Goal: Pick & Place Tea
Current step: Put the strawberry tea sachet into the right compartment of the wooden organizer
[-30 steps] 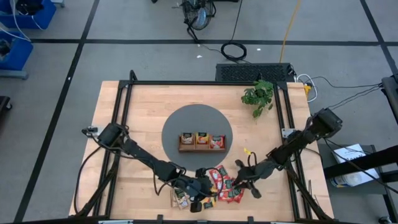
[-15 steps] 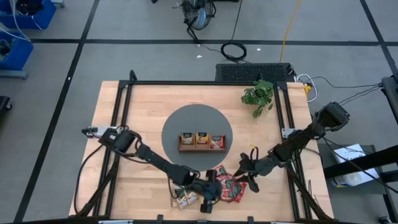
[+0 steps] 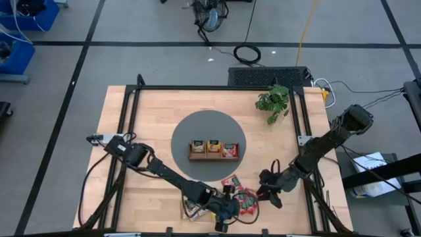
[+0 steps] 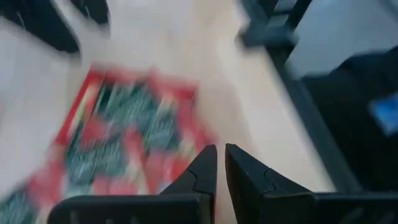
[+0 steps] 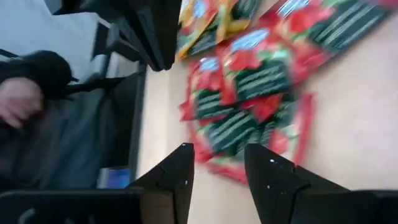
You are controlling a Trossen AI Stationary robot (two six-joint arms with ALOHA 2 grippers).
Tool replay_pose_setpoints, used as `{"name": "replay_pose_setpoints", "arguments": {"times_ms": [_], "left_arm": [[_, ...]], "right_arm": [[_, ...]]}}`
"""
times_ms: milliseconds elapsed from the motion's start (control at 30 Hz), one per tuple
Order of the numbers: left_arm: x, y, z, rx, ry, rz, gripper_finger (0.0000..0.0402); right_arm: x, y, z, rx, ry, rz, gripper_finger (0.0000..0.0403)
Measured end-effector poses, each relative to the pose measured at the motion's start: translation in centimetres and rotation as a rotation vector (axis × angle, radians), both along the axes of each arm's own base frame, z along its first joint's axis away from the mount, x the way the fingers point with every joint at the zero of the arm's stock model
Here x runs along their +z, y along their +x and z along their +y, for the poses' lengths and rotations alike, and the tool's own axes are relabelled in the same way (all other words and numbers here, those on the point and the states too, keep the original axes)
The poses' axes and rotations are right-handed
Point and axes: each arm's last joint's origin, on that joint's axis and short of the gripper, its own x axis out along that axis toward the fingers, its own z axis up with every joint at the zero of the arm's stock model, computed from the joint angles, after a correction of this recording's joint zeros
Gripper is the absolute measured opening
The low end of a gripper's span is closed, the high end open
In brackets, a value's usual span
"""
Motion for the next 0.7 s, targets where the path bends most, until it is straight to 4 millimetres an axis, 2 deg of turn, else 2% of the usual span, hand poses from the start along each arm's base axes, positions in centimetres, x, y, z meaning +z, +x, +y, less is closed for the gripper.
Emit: {"name": "replay_pose_setpoints", "arguments": {"times_ms": [233, 400, 567, 700], "left_arm": [[-1.1, 1.3, -0.5, -0.029, 0.033, 0.052, 0.0037], [-0.1, 1.7, -0.3, -0.020, 0.006, 0.032, 0.0037], [-1.3, 1.9, 0.4, 0.001, 0.014, 0.079, 0.0037], [-1.4, 2.0, 0.7, 0.011, 0.016, 0.085, 0.0037]], "right_arm": [[-0.2, 0.3, 1.2, -0.009, 0.026, 0.000, 0.0137], [-0.4, 0.8, 2.0, 0.036, 0.038, 0.032, 0.0137], [-1.3, 0.6, 1.8, 0.005, 0.025, 0.108, 0.0137], [-1.3, 0.6, 1.8, 0.002, 0.026, 0.108, 0.0137]]}}
